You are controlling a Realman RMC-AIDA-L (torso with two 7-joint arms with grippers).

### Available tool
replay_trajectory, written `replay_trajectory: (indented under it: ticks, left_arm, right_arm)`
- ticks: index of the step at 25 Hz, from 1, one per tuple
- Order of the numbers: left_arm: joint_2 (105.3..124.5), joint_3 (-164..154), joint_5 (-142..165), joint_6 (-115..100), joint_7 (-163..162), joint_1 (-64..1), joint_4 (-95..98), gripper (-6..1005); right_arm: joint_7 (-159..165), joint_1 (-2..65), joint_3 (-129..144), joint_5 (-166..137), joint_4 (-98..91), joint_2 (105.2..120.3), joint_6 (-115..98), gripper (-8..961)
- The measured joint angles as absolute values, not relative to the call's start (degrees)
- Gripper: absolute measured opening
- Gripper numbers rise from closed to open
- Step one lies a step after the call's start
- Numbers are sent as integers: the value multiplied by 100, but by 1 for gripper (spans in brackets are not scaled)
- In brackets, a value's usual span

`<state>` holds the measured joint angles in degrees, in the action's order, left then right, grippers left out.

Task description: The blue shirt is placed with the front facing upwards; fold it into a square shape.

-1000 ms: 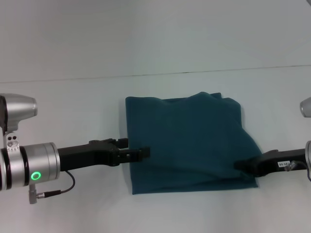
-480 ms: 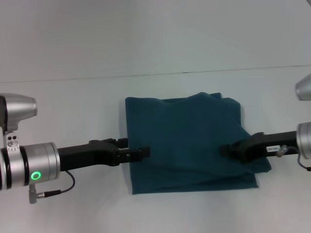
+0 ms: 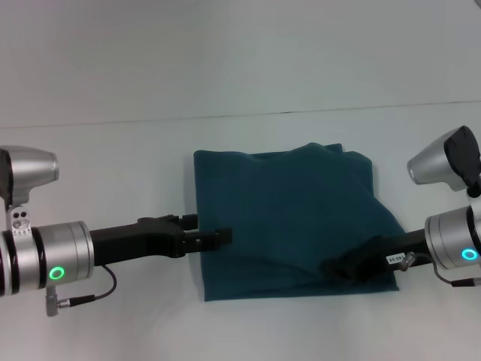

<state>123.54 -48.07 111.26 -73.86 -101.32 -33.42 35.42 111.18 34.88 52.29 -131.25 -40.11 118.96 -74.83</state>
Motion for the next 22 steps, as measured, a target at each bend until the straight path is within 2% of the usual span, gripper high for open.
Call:
replay_trajectory:
  ticks: [15, 22]
  left_arm:
    - [12357, -4807, 11126, -7386, -10126, -3347, 3543, 946]
    - [12337, -4808, 11141, -7427, -10215, -3346, 3551, 939]
  right_arm:
    - [11022, 3497, 5207, -13072, -4087, 11925, -7417, -2]
    - [10907, 3271, 5133, -12445, -4526, 11872, -7565, -2]
